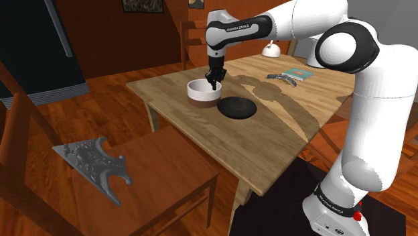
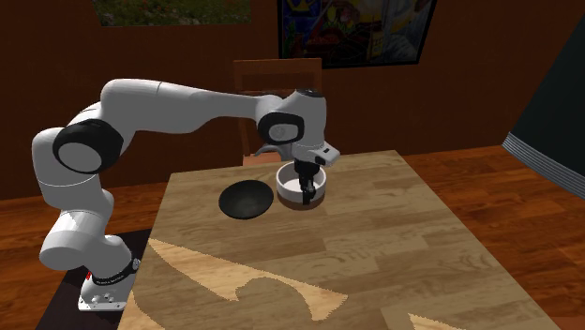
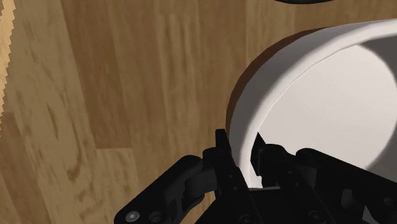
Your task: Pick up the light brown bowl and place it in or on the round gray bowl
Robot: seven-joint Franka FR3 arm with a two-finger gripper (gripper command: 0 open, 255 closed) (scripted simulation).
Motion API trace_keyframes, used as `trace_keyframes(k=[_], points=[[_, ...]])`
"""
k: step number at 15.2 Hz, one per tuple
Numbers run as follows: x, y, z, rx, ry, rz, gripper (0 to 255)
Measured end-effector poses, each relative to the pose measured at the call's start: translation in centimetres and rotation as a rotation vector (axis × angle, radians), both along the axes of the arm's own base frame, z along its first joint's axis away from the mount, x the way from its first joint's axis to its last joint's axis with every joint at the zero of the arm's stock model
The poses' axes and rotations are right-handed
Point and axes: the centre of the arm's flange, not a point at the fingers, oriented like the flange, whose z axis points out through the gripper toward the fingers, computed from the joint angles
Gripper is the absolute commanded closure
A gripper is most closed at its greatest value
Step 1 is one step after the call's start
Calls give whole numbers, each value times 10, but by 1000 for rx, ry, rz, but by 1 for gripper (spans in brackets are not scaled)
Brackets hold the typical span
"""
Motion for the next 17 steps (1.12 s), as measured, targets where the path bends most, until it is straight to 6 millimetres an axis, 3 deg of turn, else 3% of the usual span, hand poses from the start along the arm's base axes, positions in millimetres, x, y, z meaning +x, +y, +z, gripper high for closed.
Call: trace_keyframes(k=[17], points=[[-1, 2, 87, 0, 1, 0, 255]])
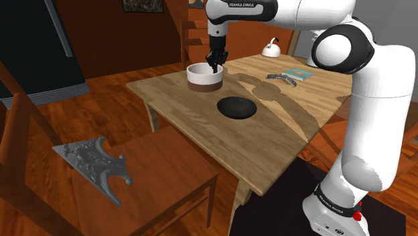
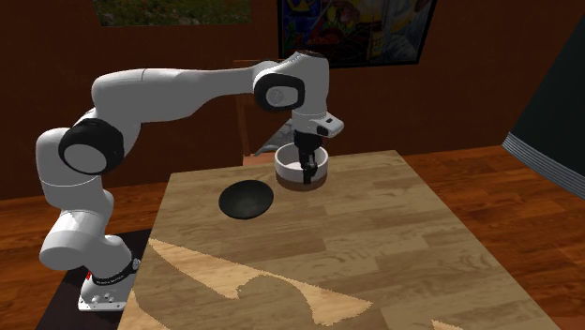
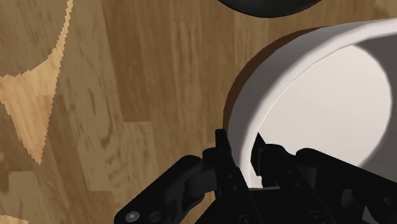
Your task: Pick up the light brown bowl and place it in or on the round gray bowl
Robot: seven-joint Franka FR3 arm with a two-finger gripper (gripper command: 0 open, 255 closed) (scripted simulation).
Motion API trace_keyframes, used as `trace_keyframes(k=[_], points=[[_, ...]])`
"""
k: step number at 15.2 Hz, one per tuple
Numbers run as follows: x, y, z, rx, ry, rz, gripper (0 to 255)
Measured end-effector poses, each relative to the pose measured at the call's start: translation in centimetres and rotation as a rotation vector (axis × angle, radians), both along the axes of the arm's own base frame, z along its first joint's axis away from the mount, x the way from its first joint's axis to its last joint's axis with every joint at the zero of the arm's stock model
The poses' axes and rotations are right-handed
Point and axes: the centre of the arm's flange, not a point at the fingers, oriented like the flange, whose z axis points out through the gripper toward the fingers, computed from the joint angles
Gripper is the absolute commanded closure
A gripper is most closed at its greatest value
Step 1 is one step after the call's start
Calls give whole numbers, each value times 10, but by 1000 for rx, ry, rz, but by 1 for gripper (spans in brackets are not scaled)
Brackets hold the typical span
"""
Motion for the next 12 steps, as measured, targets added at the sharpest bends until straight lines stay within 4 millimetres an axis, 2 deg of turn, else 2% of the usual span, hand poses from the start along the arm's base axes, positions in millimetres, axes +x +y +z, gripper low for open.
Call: trace_keyframes(k=[4, 5, 12], points=[[1, 0, 22, 0, 0, 0, 255], [-6, -1, 25, 0, 1, 0, 255], [-88, -10, 36, 0, 0, 0, 255]])
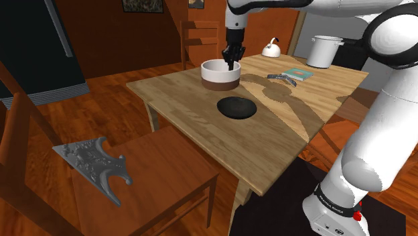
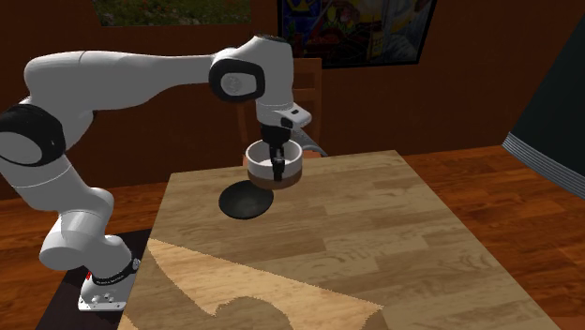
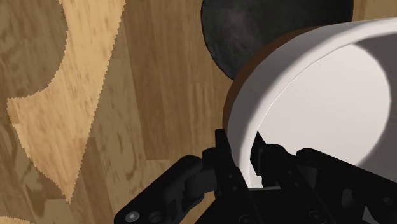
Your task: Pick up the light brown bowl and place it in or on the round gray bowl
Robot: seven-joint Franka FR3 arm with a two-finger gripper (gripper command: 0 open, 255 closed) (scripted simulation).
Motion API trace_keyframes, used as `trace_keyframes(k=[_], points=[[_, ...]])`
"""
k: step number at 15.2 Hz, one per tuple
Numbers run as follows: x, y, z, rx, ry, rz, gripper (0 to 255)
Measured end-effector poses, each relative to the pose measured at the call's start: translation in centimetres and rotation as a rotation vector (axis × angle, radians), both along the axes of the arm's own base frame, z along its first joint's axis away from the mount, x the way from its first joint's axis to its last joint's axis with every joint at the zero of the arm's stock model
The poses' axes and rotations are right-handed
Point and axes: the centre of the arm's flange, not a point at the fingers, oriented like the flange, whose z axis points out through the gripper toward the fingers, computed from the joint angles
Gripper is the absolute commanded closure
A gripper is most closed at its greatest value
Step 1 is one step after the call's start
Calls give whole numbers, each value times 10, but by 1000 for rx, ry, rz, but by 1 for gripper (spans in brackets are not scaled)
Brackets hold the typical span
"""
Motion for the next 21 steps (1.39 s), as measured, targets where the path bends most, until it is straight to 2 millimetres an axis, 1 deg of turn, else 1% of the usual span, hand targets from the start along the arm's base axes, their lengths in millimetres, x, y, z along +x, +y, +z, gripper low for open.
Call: trace_keyframes(k=[2, 4, 6, 7, 8, 12, 21], points=[[-29, -3, 3, 0, 0, 0, 255], [-55, -10, 2, 0, 0, 0, 255], [-83, -14, 6, 0, 0, 0, 255], [-94, -17, 8, 0, 0, 0, 255], [-99, -18, 5, 0, -1, 0, 255], [-104, -18, -15, 0, 0, 0, 255], [-103, -18, -61, 0, 0, 0, 255]])
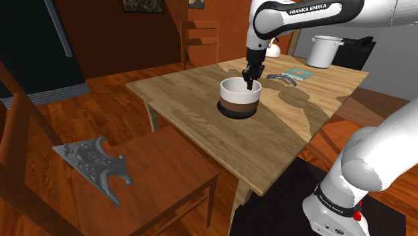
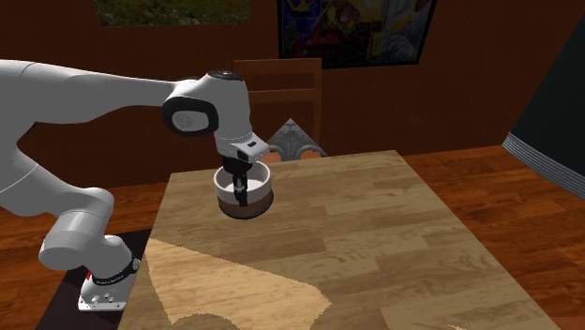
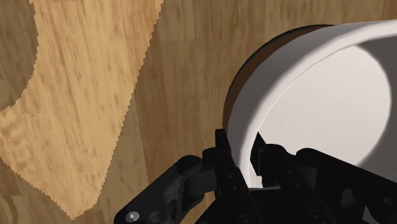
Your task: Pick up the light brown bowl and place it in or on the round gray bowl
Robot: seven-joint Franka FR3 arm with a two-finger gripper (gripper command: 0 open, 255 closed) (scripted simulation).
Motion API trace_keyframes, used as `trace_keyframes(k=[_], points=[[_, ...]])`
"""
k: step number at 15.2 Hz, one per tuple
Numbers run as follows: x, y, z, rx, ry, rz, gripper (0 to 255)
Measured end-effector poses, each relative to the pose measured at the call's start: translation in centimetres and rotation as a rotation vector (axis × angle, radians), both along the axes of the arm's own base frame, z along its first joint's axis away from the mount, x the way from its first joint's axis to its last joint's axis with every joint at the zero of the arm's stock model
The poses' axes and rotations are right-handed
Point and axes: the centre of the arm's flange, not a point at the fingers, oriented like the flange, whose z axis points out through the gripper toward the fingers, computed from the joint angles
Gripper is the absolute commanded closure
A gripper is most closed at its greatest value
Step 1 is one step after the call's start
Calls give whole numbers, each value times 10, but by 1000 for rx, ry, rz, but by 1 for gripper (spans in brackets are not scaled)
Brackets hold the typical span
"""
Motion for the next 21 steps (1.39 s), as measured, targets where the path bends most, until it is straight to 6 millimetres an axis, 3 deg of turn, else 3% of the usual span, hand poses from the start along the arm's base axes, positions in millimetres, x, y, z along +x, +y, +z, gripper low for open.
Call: trace_keyframes(k=[3, 9, 10, 16, 21], points=[[0, 1, -14, 0, 0, 0, 255], [0, -1, -15, -1, -6, -3, 255], [0, -1, -15, -1, -6, -3, 0], [-1, 1, -18, 0, -1, 0, 0], [3, 4, 27, 0, -2, 0, 0]])
